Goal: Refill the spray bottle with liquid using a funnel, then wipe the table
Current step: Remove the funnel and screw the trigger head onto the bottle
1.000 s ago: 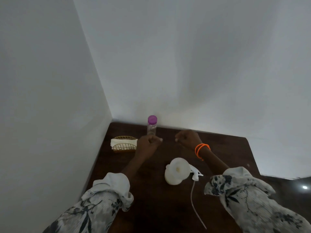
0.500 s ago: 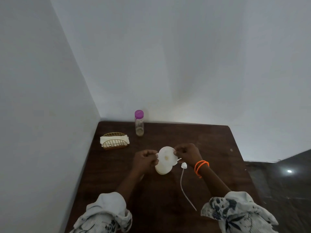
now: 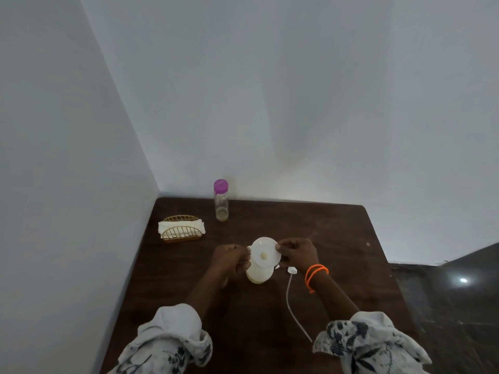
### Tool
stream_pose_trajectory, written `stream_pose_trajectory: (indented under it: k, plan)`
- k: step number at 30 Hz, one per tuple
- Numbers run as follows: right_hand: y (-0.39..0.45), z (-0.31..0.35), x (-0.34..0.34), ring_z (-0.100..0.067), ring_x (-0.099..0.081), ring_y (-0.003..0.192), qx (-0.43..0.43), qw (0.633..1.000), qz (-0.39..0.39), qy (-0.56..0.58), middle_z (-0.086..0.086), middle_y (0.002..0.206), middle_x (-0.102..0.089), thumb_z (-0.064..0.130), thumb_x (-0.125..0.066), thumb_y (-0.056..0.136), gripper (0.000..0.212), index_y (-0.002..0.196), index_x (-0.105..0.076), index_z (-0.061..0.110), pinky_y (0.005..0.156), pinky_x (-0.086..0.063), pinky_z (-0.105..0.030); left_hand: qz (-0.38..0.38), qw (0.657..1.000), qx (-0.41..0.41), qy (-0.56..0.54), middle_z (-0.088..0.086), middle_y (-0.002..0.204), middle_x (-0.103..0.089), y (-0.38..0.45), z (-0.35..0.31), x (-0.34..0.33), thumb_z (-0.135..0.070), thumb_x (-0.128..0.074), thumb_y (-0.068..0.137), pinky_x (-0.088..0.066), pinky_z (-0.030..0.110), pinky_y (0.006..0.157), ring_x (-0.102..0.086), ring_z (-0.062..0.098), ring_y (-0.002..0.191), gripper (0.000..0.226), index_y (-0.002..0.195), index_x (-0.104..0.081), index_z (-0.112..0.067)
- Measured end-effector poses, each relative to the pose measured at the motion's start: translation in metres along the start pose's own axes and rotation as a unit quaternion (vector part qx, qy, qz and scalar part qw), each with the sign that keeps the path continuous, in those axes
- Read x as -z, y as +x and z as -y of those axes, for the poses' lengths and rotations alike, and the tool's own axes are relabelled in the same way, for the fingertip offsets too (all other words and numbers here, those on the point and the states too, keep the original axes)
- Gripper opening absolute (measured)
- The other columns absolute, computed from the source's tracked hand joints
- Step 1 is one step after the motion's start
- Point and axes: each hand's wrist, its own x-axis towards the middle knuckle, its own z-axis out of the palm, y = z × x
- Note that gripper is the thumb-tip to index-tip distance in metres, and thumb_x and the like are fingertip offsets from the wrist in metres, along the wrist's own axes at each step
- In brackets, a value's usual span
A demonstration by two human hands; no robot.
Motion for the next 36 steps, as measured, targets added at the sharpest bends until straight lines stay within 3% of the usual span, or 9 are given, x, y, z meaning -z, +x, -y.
stream_pose_trajectory:
  k: [5, 11, 15, 18, 20, 24, 28, 32, 36]
  plan:
    - [0.004, 0.024, 0.022, -0.02, -0.073, 0.067, -0.014, 0.993, 0.117, 0.021, -0.013, 0.083, -0.076, 0.008, -0.077, 0.087, 0.014, 0.099, -0.077, 0.001, 0.057, -0.061, -0.029, 0.08, 0.996, 0.041, 0.004, 0.016, 0.086, -0.072, -0.003, -0.025, 0.013, -0.007, -0.072, 0.091, -0.057, 0.026, 0.058, -0.07, 0.018, 0.066, 0.019, 0.107, -0.074, 0.004]
    - [0.027, 0.051, 0.037, -0.014, -0.062, 0.056, 0.022, 0.983, 0.18, 0.026, -0.009, 0.07, -0.07, 0.011, -0.075, 0.089, 0.018, 0.106, -0.077, 0.005, 0.053, -0.053, -0.026, 0.116, 0.993, -0.004, -0.035, 0.02, 0.101, -0.076, 0.002, -0.071, 0.011, -0.007, -0.072, 0.093, -0.061, 0.025, 0.063, -0.076, 0.024, 0.085, 0.021, 0.112, -0.072, 0.002]
    - [0.051, 0.066, 0.03, -0.019, -0.07, 0.067, 0.055, 0.986, 0.153, 0.023, -0.015, 0.079, -0.073, 0.0, -0.075, 0.087, 0.02, 0.107, -0.074, 0.003, 0.059, -0.059, -0.031, 0.098, 0.993, -0.03, -0.06, 0.024, 0.101, -0.076, 0.023, -0.091, 0.004, -0.002, -0.072, 0.092, -0.066, 0.033, 0.074, -0.077, 0.029, 0.09, 0.014, 0.105, -0.072, 0.002]
    - [0.077, 0.062, 0.014, -0.031, -0.074, 0.083, 0.053, 0.993, 0.101, 0.029, -0.019, 0.09, -0.076, -0.012, -0.07, 0.083, 0.022, 0.098, -0.076, 0.003, 0.075, -0.063, -0.04, 0.09, 0.992, -0.02, -0.085, 0.025, 0.101, -0.076, 0.047, -0.096, -0.003, -0.003, -0.072, 0.091, -0.064, 0.038, 0.084, -0.076, 0.033, 0.095, 0.018, 0.107, -0.07, 0.005]
    - [0.094, 0.055, -0.001, -0.031, -0.073, 0.084, 0.037, 0.997, 0.069, 0.031, -0.021, 0.094, -0.076, -0.013, -0.067, 0.083, 0.022, 0.091, -0.076, 0.005, 0.076, -0.062, -0.037, 0.075, 0.993, -0.009, -0.096, 0.023, 0.1, -0.076, 0.066, -0.093, -0.006, -0.004, -0.073, 0.091, -0.064, 0.04, 0.086, -0.076, 0.033, 0.096, 0.019, 0.108, -0.07, 0.005]
    - [0.127, 0.032, -0.028, -0.02, -0.069, 0.074, -0.019, 0.997, 0.032, 0.074, -0.019, 0.086, -0.072, -0.01, -0.065, 0.087, 0.016, 0.084, -0.073, 0.003, 0.064, -0.06, -0.026, 0.046, 0.996, 0.017, -0.076, 0.021, 0.102, -0.075, 0.111, -0.073, -0.007, 0.0, -0.074, 0.089, -0.065, 0.034, 0.078, -0.075, 0.028, 0.091, 0.018, 0.106, -0.069, 0.006]
    - [0.163, 0.003, -0.051, -0.025, -0.075, 0.09, -0.017, 0.999, 0.014, 0.029, -0.009, 0.089, -0.078, 0.007, -0.078, 0.083, 0.005, 0.083, -0.077, 0.011, 0.083, -0.063, -0.043, 0.0, 0.998, 0.055, -0.044, 0.02, 0.111, -0.074, 0.157, -0.046, -0.005, 0.004, -0.076, 0.086, -0.064, 0.036, 0.08, -0.075, 0.031, 0.101, 0.016, 0.101, -0.072, 0.0]
    - [0.189, -0.016, -0.073, -0.017, -0.072, 0.091, 0.004, 0.998, -0.004, -0.063, 0.0, 0.097, -0.077, 0.016, -0.088, 0.073, 0.021, 0.085, -0.073, 0.024, 0.088, -0.058, -0.034, -0.066, 0.996, 0.056, 0.013, 0.015, 0.106, -0.074, 0.188, -0.024, -0.008, 0.003, -0.078, 0.086, -0.065, 0.04, 0.085, -0.076, 0.027, 0.095, 0.011, 0.092, -0.077, -0.006]
    - [0.202, -0.025, -0.087, -0.013, -0.067, 0.09, 0.01, 0.994, -0.002, -0.108, 0.001, 0.101, -0.073, 0.015, -0.089, 0.072, 0.035, 0.104, -0.075, 0.014, 0.085, -0.054, -0.026, -0.129, 0.989, 0.018, 0.07, 0.007, 0.096, -0.077, 0.209, -0.009, -0.014, -0.002, -0.081, 0.084, -0.066, 0.042, 0.081, -0.077, 0.022, 0.084, 0.017, 0.08, -0.079, -0.018]
